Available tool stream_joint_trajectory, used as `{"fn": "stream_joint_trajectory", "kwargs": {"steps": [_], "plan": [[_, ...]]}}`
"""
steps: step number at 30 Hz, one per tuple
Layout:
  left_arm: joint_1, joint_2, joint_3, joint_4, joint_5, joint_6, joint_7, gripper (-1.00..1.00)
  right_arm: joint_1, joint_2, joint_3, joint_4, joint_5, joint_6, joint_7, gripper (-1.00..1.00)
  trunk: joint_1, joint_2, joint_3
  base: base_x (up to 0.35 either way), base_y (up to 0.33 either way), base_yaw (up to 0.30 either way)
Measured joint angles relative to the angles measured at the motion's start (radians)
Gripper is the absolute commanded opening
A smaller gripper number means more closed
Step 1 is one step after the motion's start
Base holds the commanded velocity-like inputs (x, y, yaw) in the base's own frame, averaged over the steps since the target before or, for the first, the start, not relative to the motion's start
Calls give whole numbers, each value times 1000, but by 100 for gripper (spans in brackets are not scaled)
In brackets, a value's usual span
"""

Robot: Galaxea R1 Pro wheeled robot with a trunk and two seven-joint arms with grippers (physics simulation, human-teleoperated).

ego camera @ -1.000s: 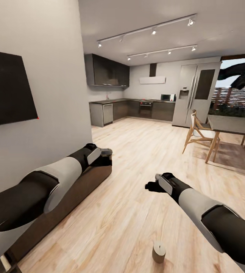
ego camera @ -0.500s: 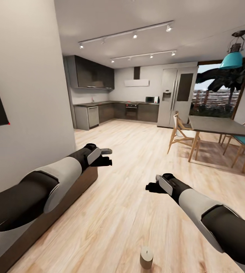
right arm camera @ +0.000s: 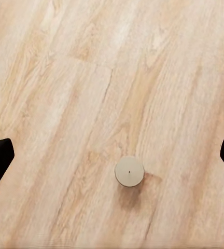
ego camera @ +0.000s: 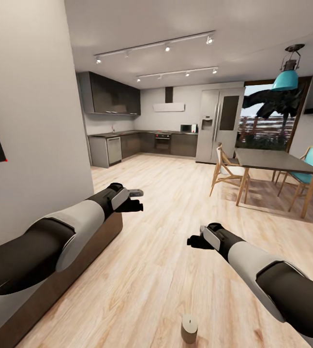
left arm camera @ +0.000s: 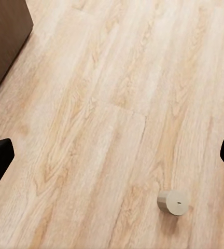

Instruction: Place each of the two pumpkins and all three candles from the living room inside a cabinet in the living room (use any cabinet), then make sure every cabinet is closed, and position the cauldron so it is next to a table in the living room.

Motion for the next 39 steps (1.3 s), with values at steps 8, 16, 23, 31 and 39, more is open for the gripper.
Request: {"fn": "stream_joint_trajectory", "kwargs": {"steps": [8, 16, 23, 31, 39], "plan": [[0, 0, 0, -6, 0, 0, 0, 100, 0, 1, 1, 12, -1, -1, 4, 100, 0, 0, 0, 0, 1, 0], [0, 0, 0, -12, 1, 0, -1, 100, 0, 1, 0, 12, -3, -14, 8, 100, 0, 0, 0, 0, 0, 0], [0, 0, 2, -33, 3, 3, -3, 100, 0, 23, 0, 12, -1, -21, 5, 100, 0, 0, 0, 0, 0, 0], [0, 0, 2, -92, 5, 8, -6, 100, 0, 35, -2, 13, -1, -20, -3, 100, 0, 0, 0, 0, 0, 0], [0, 0, 3, -134, 7, 14, -9, 100, 0, 43, -2, 24, -1, -9, -5, 100, 0, 0, 0, 0, 0, 0]]}}
